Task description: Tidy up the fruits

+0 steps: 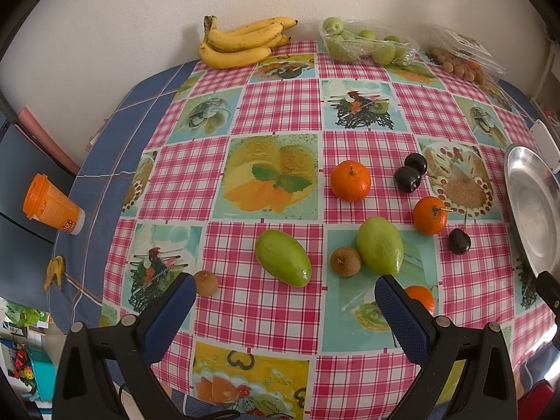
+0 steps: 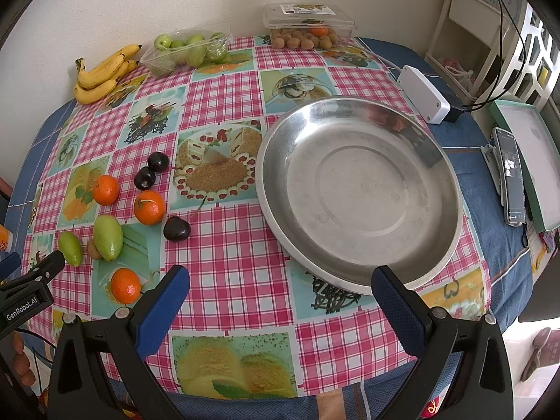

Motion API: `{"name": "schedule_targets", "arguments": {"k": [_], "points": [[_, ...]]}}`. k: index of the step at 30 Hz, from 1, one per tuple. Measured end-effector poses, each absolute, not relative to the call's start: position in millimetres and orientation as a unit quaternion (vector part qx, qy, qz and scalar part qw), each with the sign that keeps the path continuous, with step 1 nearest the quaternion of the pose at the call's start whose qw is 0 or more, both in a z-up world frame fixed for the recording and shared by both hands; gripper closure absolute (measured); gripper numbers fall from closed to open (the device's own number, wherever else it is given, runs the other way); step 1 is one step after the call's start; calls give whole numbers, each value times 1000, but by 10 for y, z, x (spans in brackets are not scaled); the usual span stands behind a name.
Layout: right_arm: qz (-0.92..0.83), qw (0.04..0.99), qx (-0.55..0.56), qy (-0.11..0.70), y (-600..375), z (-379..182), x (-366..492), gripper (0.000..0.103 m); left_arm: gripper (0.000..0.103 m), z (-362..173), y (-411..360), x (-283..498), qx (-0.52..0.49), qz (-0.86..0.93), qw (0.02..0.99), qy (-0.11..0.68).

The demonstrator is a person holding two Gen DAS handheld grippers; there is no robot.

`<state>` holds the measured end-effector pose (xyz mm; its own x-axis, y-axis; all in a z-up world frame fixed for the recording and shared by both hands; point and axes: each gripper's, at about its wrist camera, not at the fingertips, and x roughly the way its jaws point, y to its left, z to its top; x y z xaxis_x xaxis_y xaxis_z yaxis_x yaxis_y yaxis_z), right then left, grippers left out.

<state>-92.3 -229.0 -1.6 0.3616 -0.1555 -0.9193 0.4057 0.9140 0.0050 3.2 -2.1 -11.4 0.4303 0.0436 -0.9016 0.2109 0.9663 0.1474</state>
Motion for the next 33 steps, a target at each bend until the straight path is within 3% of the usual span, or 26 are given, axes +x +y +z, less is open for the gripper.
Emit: {"name": "schedule_targets", "arguments": {"k": [33], "points": [[-113,819,112,551,-1930,-100,-752,0,0,-112,44,79,98,-77,831,541]]}}
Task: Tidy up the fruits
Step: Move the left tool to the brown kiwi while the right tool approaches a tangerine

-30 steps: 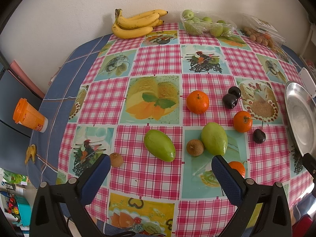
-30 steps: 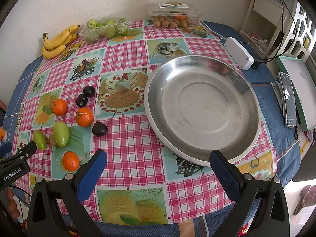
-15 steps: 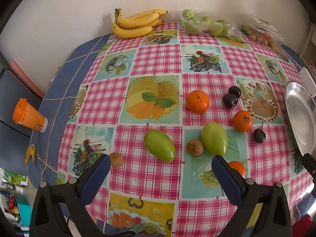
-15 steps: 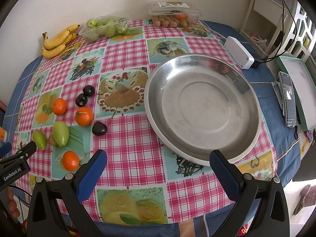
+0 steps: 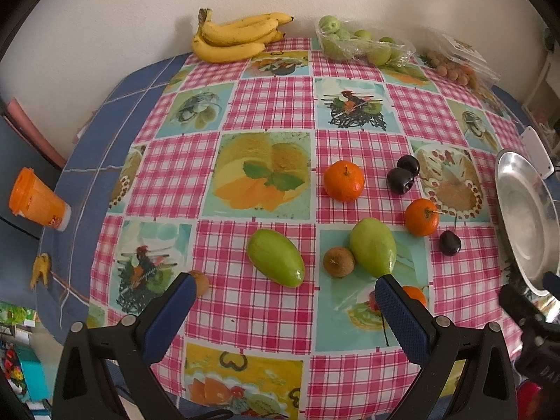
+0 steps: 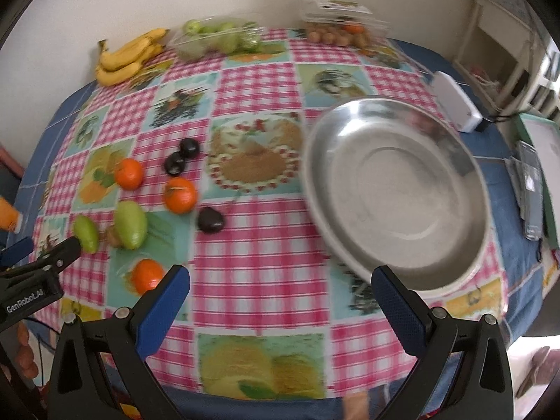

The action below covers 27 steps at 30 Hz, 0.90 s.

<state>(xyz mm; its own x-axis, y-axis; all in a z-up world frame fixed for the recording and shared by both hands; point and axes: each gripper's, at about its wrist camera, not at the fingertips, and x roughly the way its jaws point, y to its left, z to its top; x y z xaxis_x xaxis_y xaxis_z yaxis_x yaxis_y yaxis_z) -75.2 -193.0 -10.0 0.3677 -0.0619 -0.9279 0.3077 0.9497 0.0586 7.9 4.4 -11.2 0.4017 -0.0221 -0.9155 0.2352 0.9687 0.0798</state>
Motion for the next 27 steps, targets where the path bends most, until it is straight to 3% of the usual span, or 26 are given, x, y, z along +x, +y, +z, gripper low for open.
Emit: {"name": "schedule_targets", "arguments": {"k": [20,27], "points": [[-28,803,145,577,-1448,-285,-465,0,0,87,699,480,80,-109,853,505],[-7,797,136,588,-1267,-357,-401,0,0,-98,826,541,115,-116,826,540]]}}
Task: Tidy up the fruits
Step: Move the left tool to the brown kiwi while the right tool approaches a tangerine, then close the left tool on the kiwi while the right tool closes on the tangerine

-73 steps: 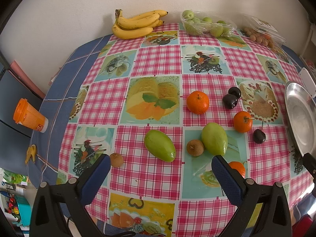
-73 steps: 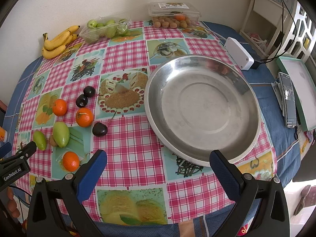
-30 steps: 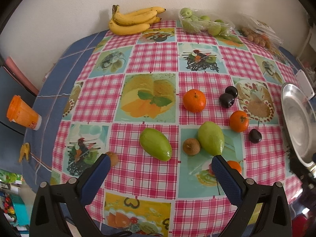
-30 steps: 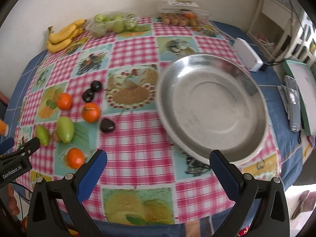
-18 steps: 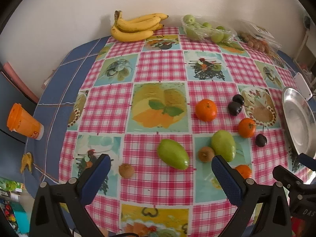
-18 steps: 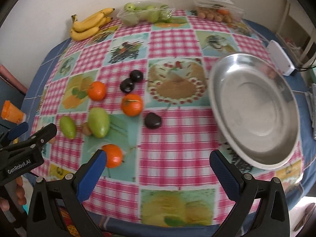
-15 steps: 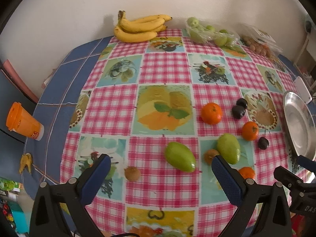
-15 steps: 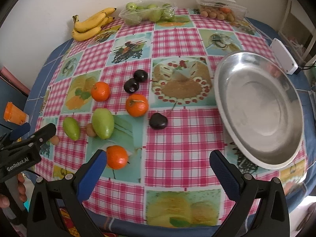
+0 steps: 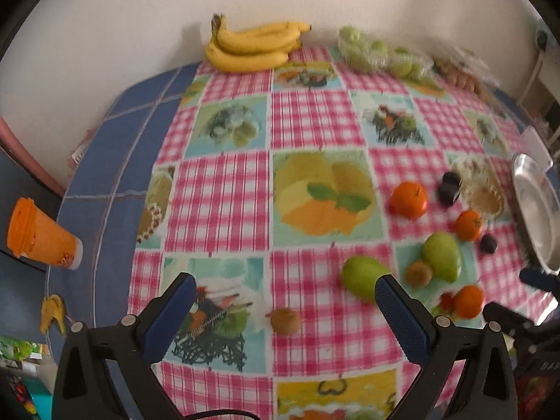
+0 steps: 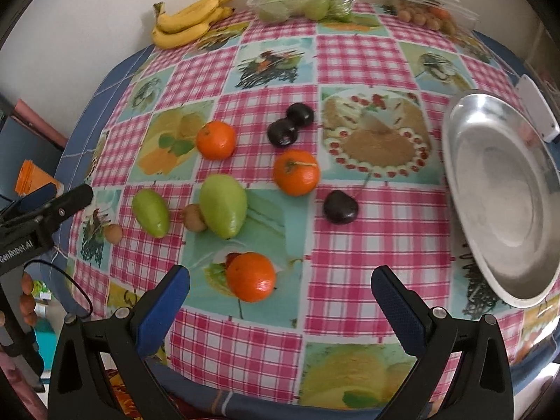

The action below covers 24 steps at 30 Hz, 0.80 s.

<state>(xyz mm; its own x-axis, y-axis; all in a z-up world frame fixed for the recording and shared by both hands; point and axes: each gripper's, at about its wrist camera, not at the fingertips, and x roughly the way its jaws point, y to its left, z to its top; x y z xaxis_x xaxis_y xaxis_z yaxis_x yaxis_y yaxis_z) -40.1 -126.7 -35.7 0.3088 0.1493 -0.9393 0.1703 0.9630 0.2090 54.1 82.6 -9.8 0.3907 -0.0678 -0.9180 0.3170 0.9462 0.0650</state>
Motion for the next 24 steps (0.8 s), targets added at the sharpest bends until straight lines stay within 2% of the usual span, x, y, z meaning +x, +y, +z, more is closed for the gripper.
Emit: {"name": "schedule_targets", "arguments": {"k": [4,6,10,17,20,24], "points": [[6,794,132,594,-1183,-413,-376,1,2,-282,896,523,102,-113,814,561],[10,790,132,598,-1140,-454,-338,7,13,-364,928,523,87,-117,807,572],[21,777,135,615,-1105,-563,-303,30,21,-490,954,528,78,-118,796,588],[26,766,139,627,-1081,-678,-263,59,49,-648,1002,560,56,-123,781,610],[30,765,138,628,-1060,-695,-260,64,54,-691,1032,570,47,-123,777,616],[34,766,140,626,-1054,-705,-253,66,75,-723,1048,576,44,-118,774,621]]}}
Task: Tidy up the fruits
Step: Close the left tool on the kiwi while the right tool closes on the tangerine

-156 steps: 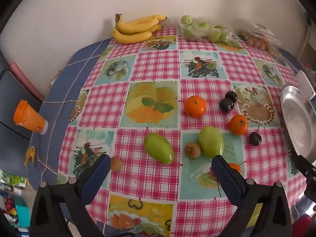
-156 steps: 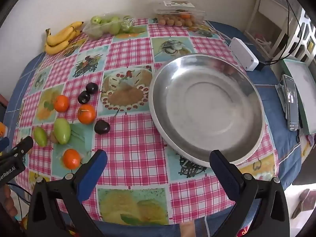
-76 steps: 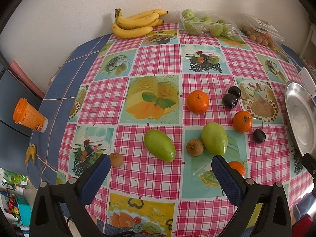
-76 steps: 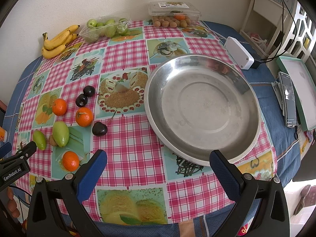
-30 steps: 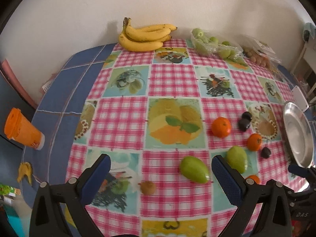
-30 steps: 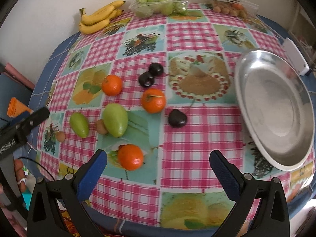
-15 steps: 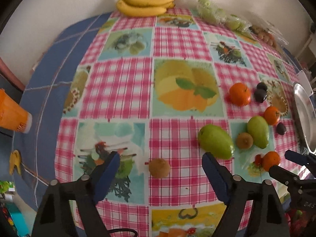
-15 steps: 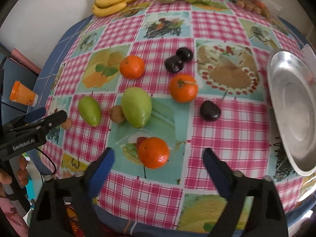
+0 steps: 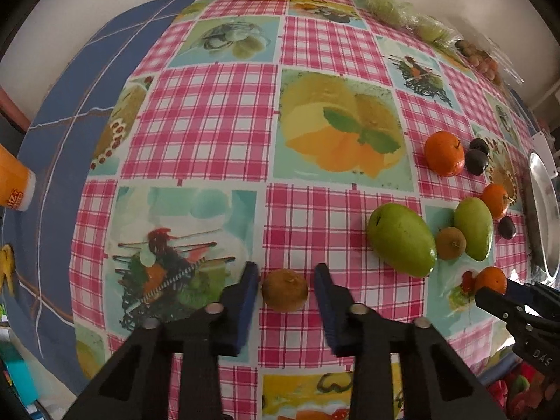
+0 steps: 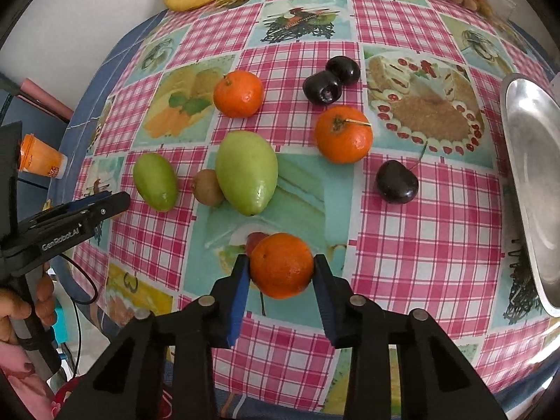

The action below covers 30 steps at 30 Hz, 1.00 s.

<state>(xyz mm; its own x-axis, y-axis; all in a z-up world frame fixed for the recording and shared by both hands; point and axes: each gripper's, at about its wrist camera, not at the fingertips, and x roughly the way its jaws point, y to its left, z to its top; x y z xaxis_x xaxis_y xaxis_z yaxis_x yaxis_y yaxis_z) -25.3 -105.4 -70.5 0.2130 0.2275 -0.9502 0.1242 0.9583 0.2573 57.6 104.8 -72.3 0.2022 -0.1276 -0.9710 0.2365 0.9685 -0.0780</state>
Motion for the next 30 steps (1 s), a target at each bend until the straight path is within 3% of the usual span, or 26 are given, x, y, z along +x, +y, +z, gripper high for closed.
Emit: {"name": "schedule_targets", "arguments": {"k": [19,30], "points": [[34,816,157,555,-1238,-108,-296,66,75,75,780,601,15,-112,821,559],[-21,821,164,546,-1620,-29,-107,66,75,81,129,659,-18,-109,818,565]]}}
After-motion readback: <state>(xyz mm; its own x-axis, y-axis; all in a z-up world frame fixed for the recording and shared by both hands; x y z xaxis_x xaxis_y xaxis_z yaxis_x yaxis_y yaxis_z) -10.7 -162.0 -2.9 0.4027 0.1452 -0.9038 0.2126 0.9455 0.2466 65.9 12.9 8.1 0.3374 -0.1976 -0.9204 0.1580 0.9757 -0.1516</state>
